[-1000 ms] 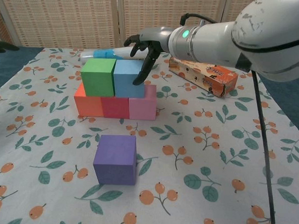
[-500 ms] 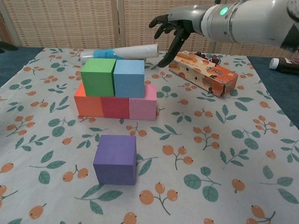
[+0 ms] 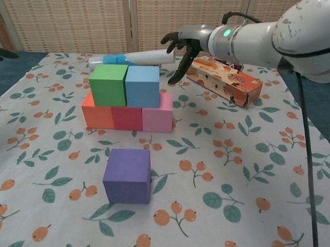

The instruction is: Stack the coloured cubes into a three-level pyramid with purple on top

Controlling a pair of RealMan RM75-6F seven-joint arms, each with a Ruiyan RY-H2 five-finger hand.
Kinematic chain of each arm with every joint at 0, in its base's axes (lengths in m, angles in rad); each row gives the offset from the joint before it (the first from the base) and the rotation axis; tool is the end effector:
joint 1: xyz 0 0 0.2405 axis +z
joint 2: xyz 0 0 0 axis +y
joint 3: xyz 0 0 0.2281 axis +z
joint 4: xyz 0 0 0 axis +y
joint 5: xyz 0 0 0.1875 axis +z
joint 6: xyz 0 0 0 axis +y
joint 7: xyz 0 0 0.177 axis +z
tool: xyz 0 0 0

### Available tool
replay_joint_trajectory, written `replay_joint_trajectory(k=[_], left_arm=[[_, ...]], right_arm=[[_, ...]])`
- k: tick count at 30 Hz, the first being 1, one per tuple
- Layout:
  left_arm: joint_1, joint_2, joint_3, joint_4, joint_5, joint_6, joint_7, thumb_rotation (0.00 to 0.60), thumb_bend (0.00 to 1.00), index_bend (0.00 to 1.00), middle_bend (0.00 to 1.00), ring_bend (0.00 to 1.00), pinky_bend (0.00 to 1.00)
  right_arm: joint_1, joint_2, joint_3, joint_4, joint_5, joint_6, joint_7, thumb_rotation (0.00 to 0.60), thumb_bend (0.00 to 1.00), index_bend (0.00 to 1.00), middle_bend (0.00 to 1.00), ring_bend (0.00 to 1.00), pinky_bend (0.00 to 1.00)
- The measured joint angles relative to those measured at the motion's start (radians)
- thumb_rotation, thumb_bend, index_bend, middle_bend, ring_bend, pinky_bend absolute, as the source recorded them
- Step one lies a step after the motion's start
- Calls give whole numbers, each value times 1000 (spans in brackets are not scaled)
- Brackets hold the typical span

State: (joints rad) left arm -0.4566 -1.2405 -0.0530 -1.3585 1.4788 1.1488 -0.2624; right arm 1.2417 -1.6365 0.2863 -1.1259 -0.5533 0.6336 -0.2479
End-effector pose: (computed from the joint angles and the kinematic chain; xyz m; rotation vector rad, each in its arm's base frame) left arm -0.2463 0.3147 0.1079 -1.6701 -1.0257 -0.9963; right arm -0.0210 -0.4518 -0.0221 1.8106 -1.2297 0.9505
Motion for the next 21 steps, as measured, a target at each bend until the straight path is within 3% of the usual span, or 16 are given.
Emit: replay_joint_trajectory(k=[9, 21], left_arm=[[2, -2, 1, 3, 3, 3, -5, 600, 316, 27, 0, 0, 126], [5, -3, 3, 9, 8, 9, -11, 600, 316, 27, 0, 0, 126]], right_arm=[[10, -58, 18, 74, -47, -22, 34, 600, 0, 0, 84, 0, 0], [8, -76, 28, 84, -69, -23, 38, 600, 0, 0, 85, 0, 0]])
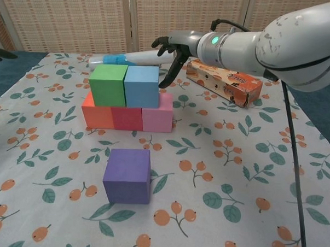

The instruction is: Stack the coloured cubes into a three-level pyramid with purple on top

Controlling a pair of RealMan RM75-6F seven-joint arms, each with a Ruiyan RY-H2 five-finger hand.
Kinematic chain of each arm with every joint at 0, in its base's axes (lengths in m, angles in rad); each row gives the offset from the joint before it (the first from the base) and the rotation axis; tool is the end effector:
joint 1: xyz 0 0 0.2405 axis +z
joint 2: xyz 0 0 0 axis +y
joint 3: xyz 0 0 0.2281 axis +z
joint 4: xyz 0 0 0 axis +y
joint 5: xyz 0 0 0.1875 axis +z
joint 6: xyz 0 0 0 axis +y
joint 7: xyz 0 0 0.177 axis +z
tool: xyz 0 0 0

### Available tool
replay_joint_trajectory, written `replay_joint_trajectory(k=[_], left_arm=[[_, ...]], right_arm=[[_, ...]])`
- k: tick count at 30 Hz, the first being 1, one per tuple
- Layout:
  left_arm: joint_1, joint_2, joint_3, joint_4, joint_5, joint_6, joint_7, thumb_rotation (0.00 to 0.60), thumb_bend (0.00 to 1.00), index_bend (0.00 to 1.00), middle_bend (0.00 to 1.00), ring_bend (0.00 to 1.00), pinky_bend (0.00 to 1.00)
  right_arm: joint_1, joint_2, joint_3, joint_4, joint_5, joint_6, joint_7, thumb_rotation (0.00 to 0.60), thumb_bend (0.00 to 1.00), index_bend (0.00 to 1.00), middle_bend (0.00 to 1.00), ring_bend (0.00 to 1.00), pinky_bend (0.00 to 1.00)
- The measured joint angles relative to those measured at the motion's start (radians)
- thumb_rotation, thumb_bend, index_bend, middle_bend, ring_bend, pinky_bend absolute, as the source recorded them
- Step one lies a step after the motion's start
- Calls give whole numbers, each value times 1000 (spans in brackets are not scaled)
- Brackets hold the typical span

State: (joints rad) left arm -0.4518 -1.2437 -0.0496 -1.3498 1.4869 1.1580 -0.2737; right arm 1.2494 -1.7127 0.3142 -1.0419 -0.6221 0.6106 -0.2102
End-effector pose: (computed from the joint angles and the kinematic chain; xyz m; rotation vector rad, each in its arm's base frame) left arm -0.2477 0.3133 0.1081 -1.6687 -1.0262 -1.0029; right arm -0.0111 -0.4516 -0.0386 1.8313 -1.2283 0.9816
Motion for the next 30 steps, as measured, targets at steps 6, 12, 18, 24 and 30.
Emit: replay_joint_trajectory(k=[6, 12, 18, 24, 30], left_arm=[[0, -1, 2, 3, 1, -3, -2, 600, 316, 27, 0, 0, 126], [-1, -3, 0, 5, 4, 1, -3, 600, 316, 27, 0, 0, 126], [0, -3, 0, 5, 4, 3, -2, 600, 316, 28, 0, 0, 127], [2, -3, 2, 6, 5, 4, -5, 600, 315, 27, 0, 0, 127], [3, -2, 3, 8, 5, 5, -7, 600, 316, 27, 0, 0, 127]], right_arm=[[1, -2, 1, -2, 2, 1, -9, 600, 0, 0, 85, 0, 0], [-2, 4, 1, -15, 7, 8, -18, 600, 0, 0, 85, 0, 0], [1, 2, 3, -14, 14, 7, -25, 600, 0, 0, 85, 0, 0], [2, -1, 4, -15, 19, 9, -31, 600, 0, 0, 85, 0, 0], [5, -5, 5, -13, 25, 10, -39, 600, 0, 0, 85, 0, 0]])
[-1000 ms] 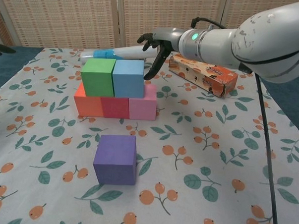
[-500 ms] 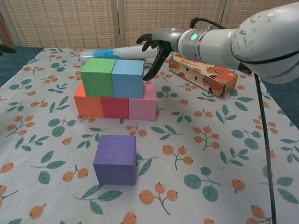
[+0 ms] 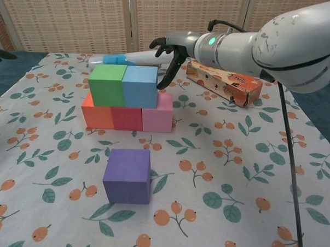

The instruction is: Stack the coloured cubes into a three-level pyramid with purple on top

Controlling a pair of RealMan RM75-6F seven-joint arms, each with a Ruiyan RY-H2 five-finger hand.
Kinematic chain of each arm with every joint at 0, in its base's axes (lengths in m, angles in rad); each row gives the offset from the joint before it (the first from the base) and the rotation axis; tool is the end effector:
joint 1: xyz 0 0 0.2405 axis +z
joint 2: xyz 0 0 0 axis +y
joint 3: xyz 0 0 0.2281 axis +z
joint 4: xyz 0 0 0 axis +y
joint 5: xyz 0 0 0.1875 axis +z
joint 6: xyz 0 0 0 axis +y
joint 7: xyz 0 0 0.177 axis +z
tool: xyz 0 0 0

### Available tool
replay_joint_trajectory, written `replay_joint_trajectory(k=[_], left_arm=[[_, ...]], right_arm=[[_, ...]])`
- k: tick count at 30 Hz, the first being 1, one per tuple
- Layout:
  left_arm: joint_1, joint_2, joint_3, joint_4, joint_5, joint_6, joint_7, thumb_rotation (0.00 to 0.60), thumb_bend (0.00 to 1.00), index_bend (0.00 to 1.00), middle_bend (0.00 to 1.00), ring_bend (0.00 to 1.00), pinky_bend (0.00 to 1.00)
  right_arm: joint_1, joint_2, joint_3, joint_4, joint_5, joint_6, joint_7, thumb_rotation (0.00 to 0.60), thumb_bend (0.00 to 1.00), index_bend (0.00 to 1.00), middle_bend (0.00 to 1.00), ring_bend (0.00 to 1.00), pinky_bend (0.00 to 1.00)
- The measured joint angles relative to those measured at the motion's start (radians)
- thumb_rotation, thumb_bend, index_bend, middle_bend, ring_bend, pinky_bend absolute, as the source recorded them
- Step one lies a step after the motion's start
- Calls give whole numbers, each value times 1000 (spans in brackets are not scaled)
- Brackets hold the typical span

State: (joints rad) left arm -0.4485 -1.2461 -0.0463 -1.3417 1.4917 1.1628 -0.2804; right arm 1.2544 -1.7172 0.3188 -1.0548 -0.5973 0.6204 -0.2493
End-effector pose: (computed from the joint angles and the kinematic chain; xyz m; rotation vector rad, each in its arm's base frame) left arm -0.2494 0.3123 0.1082 -1.6685 -1.0259 -1.0031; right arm -0.0079 -0.4490 -0.0409 1.8375 -1.2191 0.9723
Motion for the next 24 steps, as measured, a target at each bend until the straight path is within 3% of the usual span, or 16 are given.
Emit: replay_joint_trajectory(k=[11, 14, 18, 24], left_arm=[[1, 2, 1, 0, 10, 10, -1, 600, 316, 65, 0, 0, 127], [1, 7, 6, -8, 28, 18, -18, 600, 315, 134, 37, 16, 137], [-4, 23, 26, -29, 75, 24, -88, 600, 316, 218, 139, 111, 182], [-44, 46, 87, -63, 217, 12, -178, 600, 316, 215, 162, 140, 188]], right_arm=[[-28, 59, -14, -98, -3, 46, -25, 600, 0, 0, 85, 0, 0], [-57, 111, -22, -183, -19, 88, -32, 600, 0, 0, 86, 0, 0], [-123, 218, -37, -345, -62, 174, -36, 600, 0, 0, 86, 0, 0], [-276, 408, -65, -587, -190, 322, 3, 600, 0, 0, 86, 0, 0]])
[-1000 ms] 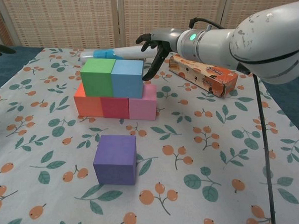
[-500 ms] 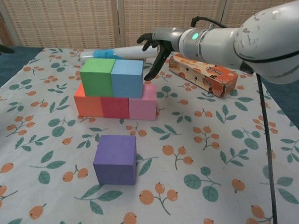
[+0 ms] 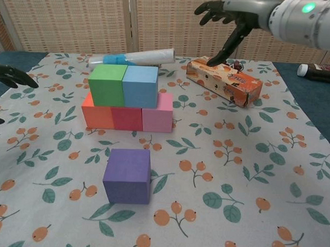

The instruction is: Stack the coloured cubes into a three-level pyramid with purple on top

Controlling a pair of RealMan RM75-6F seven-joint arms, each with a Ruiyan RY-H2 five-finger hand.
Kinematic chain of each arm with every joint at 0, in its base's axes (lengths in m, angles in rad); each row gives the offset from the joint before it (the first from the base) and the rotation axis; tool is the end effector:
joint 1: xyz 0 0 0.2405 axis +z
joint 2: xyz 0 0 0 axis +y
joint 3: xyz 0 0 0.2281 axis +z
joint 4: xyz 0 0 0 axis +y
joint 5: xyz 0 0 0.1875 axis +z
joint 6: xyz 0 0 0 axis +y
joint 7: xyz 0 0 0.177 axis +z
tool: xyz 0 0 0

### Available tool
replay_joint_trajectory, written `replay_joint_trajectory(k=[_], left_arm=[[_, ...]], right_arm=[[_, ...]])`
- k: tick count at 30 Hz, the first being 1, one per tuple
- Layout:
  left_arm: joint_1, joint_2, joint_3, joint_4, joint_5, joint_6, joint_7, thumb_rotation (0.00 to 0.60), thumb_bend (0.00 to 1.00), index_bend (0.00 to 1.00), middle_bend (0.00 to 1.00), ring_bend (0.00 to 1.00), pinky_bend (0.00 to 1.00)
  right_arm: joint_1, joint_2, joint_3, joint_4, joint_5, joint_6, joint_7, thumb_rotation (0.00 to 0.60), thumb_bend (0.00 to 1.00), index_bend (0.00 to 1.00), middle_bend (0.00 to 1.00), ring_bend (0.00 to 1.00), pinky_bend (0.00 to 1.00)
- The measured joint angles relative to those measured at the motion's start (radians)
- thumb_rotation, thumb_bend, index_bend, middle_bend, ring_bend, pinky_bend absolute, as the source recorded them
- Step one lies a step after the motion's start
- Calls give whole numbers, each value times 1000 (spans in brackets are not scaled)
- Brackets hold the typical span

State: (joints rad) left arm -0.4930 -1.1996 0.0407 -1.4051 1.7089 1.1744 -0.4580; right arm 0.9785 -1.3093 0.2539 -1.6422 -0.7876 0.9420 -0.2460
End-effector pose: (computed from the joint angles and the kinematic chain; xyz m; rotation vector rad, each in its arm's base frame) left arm -0.2160 0.2876 0.0860 -1.9115 -1.1197 -1.1027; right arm -0.0605 -0.3999 0.0660 1.7382 -1.0744 1.0714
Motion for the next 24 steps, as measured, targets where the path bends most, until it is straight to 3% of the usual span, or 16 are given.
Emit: replay_joint_trajectory(k=[6, 12, 24], left_arm=[[-75, -18, 41, -58, 82, -67, 6, 600, 317, 163, 113, 121, 189], [-139, -53, 55, -112, 107, -156, 43, 600, 327, 61, 44, 64, 191], [-223, -171, -4, -189, -44, -319, 179, 600, 336, 7, 13, 48, 191]], right_arm=[[-155, 129, -40, -113, -165, 108, 105, 600, 0, 0, 86, 0, 0], [-267, 185, -70, -126, -267, 163, 240, 600, 0, 0, 86, 0, 0], [-397, 249, -99, -68, -399, 187, 431, 600, 0, 0, 86, 0, 0]])
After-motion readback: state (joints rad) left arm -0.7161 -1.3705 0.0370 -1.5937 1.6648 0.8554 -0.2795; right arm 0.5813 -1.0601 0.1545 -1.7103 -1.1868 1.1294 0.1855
